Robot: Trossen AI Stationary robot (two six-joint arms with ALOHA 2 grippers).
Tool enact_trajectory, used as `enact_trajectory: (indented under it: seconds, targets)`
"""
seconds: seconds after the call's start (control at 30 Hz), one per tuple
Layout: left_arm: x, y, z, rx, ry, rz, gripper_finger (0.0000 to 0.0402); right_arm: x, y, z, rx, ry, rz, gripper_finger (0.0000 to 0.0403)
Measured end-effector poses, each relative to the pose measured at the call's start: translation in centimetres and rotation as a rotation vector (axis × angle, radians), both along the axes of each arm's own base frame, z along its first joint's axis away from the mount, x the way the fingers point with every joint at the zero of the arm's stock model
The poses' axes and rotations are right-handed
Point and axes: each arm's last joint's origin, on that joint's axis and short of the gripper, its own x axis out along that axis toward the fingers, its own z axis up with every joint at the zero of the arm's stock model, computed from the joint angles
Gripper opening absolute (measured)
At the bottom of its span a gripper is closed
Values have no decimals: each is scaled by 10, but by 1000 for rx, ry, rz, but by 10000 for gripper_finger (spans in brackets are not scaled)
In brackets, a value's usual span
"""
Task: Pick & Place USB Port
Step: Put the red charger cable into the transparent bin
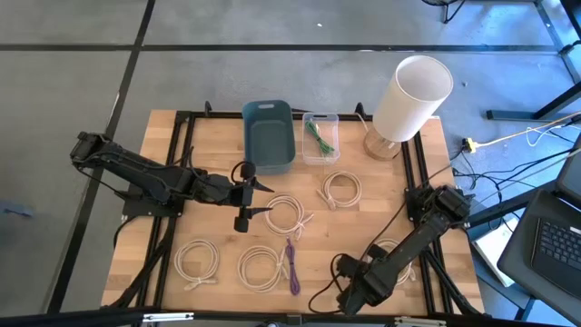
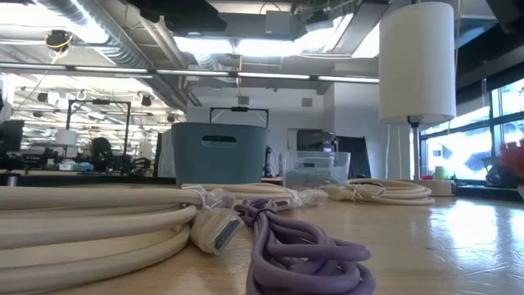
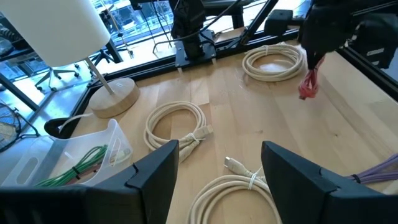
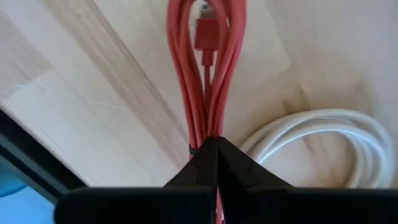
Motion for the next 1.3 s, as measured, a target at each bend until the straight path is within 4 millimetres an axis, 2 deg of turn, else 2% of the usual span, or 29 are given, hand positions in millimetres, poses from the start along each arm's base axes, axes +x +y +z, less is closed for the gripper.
enact_trajectory:
  seconds: [0.17,0.3,0.47,0.67,0.8,0.97,1.1,1.2,1.3]
  targets:
    - [0,0,0,5,-4,-2,223,12,-6,23,-80,-80,55,0]
    - [1,0,2,3,-25,-3,223,37,-30,39,-208,-164,93,0]
    - [1,0,2,14,-19,-7,223,65,-73,45,-289,-144,149,0]
    - [0,0,1,23,-6,-9,223,90,-142,54,-399,-75,167,0]
    - [0,0,1,23,-4,-9,223,92,-196,86,-477,-146,82,0]
    - [0,0,1,23,-4,-9,223,89,-261,135,-475,-388,-60,0]
    - [0,0,0,23,-2,-9,223,86,-307,168,-340,-621,-112,0]
    - [0,0,0,19,2,-7,223,80,-342,184,-270,-753,-171,0]
    - [0,0,0,19,4,-6,223,72,-375,186,-239,-784,-275,0]
